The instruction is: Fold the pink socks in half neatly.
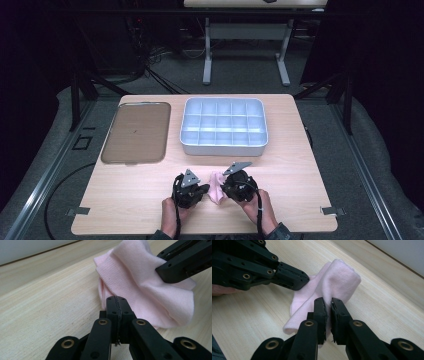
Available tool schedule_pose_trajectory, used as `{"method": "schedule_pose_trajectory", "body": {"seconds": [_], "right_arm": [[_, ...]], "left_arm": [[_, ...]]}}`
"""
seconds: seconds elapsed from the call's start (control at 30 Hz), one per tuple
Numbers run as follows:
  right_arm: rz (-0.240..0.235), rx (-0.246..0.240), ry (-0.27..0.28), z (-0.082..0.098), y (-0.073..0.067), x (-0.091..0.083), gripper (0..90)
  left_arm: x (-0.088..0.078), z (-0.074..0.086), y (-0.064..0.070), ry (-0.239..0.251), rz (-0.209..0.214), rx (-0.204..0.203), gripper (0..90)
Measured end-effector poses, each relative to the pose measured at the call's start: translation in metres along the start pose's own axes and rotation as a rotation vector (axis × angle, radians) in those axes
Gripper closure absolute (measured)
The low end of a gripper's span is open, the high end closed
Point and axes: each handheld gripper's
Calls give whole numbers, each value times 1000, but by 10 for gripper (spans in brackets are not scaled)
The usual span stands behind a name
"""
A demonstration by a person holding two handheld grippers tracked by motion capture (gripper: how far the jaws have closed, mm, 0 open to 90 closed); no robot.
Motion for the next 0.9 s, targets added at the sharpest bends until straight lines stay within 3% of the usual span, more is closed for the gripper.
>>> {"method": "schedule_pose_trajectory", "body": {"seconds": [0.2, 0.57, 0.9], "right_arm": [[-16, -20, 1, -5, -5, 6, 833], [-56, -14, 3, -9, -7, 19, 834], [-97, 29, 8, -5, -1, 27, 838]], "left_arm": [[2, 0, 0, -5, 1, 0, 895], [2, 0, 0, -4, 0, -3, 896], [1, 0, -2, -7, 9, -2, 896]]}}
Point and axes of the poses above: each handheld gripper's, and its own axes: x roughly forward along the jaws, z roughly out of its underside, y roughly to its right, and after that the axes turned 6 degrees about y, right-handed
